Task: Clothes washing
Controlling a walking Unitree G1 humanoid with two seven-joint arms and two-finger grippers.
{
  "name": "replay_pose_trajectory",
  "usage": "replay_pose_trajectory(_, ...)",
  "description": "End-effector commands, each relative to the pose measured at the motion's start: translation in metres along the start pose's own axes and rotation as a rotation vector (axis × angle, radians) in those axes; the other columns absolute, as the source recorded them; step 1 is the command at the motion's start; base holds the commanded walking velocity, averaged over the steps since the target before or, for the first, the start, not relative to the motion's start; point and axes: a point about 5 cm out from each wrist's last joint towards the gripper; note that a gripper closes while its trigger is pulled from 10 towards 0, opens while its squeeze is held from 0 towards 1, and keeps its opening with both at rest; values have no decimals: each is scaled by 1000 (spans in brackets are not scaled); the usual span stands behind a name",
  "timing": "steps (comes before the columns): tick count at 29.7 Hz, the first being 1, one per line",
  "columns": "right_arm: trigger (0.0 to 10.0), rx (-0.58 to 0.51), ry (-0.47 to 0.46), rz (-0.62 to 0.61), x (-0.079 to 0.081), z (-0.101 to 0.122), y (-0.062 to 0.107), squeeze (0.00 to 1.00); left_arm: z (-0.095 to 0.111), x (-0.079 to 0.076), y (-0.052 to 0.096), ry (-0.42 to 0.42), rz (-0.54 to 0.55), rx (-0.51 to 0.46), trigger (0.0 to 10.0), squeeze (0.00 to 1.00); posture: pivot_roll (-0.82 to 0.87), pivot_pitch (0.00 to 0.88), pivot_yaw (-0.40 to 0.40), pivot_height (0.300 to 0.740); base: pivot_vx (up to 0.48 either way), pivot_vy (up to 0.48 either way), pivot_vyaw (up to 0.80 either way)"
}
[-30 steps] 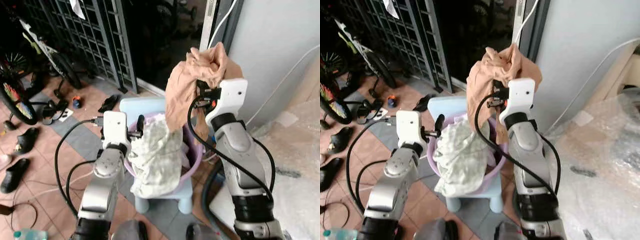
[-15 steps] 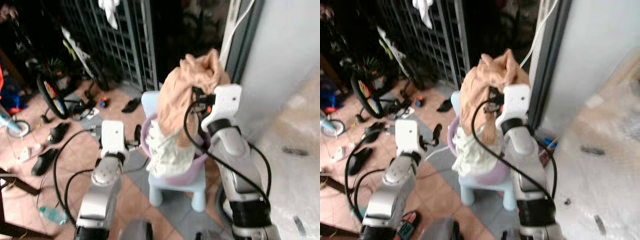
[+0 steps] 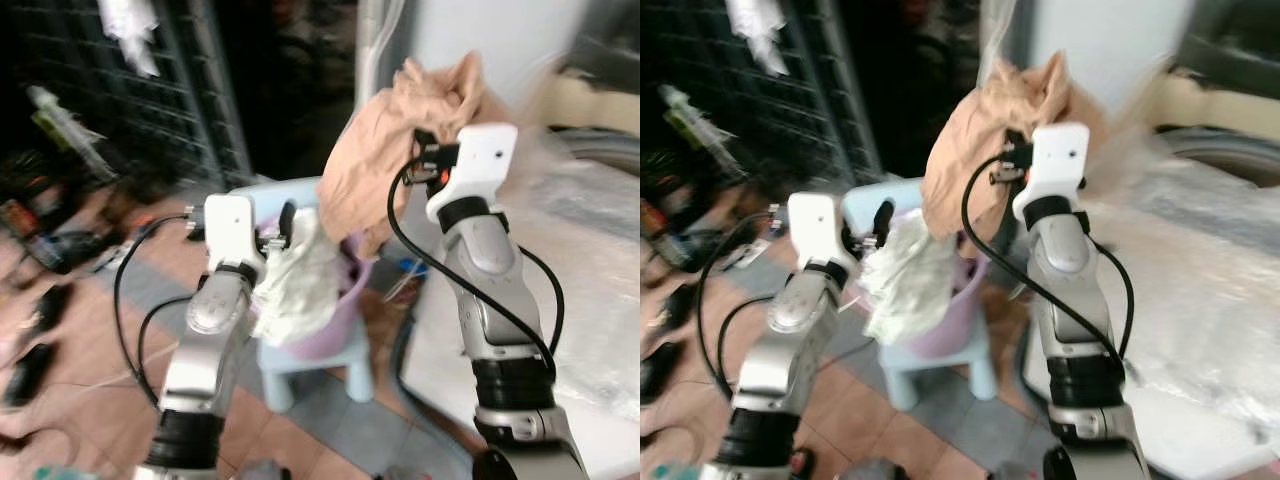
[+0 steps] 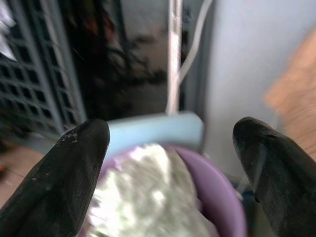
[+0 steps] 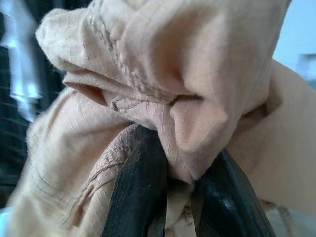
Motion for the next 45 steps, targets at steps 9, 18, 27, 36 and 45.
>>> replay_pose_trajectory(9,10000,3,-28,-10,17,-8,5,0,-15,1,17,9,-21,33,10000,0,-35,0,59,740,167,0,-800)
replay_pose_trajectory(18,10000,-29,10,-72,-3,0,-8,0,-14,-14,9,31,-76,36,10000,0,-63,0,93,740,397,0,-800)
replay_pose_trajectory(27,10000,-13,32,-128,-17,-2,-13,0,-15,-13,10,14,-85,48,10000,0,-53,0,106,740,28,0,-800)
replay_pose_trajectory(36,10000,-21,59,-139,-33,17,-52,0,-15,-14,10,4,-92,50,10000,0,-44,0,110,740,0,0,-800)
replay_pose_trajectory(45,10000,-46,56,-79,-37,48,-89,0,-15,-17,11,7,-90,54,10000,0,-38,0,94,740,0,0,-421)
Point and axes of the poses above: a point about 5 cm out from each wrist's last joint towards the gripper, its own y axis pointing back from the gripper into the wrist, its own z axis along the axis of the wrist's last joint, x = y × z, and after that the axes turned 5 degrees about -y, right-handed
